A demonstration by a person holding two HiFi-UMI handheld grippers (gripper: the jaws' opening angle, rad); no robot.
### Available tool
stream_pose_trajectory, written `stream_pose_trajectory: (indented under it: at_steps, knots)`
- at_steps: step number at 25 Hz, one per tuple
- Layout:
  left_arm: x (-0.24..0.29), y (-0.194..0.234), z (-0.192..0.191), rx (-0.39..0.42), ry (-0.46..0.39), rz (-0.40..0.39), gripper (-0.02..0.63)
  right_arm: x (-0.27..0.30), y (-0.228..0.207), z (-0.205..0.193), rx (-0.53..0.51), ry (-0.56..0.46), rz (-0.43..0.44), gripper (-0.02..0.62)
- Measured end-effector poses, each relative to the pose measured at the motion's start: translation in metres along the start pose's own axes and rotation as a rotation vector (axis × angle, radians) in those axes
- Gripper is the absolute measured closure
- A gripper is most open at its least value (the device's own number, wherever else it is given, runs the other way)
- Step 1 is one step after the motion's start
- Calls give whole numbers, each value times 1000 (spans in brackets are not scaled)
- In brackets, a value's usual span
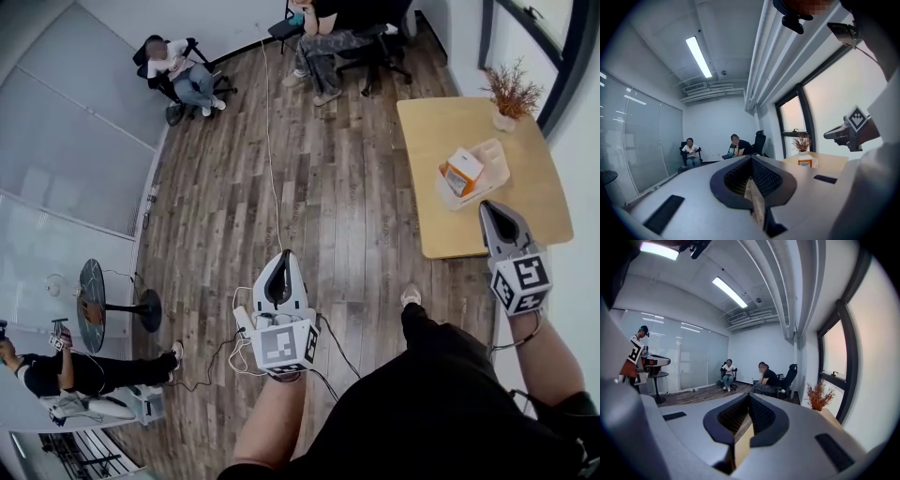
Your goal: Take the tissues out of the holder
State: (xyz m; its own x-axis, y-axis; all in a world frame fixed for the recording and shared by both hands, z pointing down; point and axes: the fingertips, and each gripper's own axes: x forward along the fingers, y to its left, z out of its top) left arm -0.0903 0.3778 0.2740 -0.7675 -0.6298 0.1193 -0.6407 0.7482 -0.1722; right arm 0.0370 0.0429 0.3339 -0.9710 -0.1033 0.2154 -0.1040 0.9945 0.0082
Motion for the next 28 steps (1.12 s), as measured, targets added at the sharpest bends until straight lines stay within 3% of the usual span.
stream_pose_trajectory:
  at_steps: [8,16,28]
  knots:
    - [101,6,18,35,48,-22,601,69,-41,-3,3,-2,-59,591]
    - [187,8,9,36,86,-25,601,120,-82,-6,-5,-2,-97,591]
    - [282,-26,25,20,45,-117,601,156,-129,3,-42,17,-120,591]
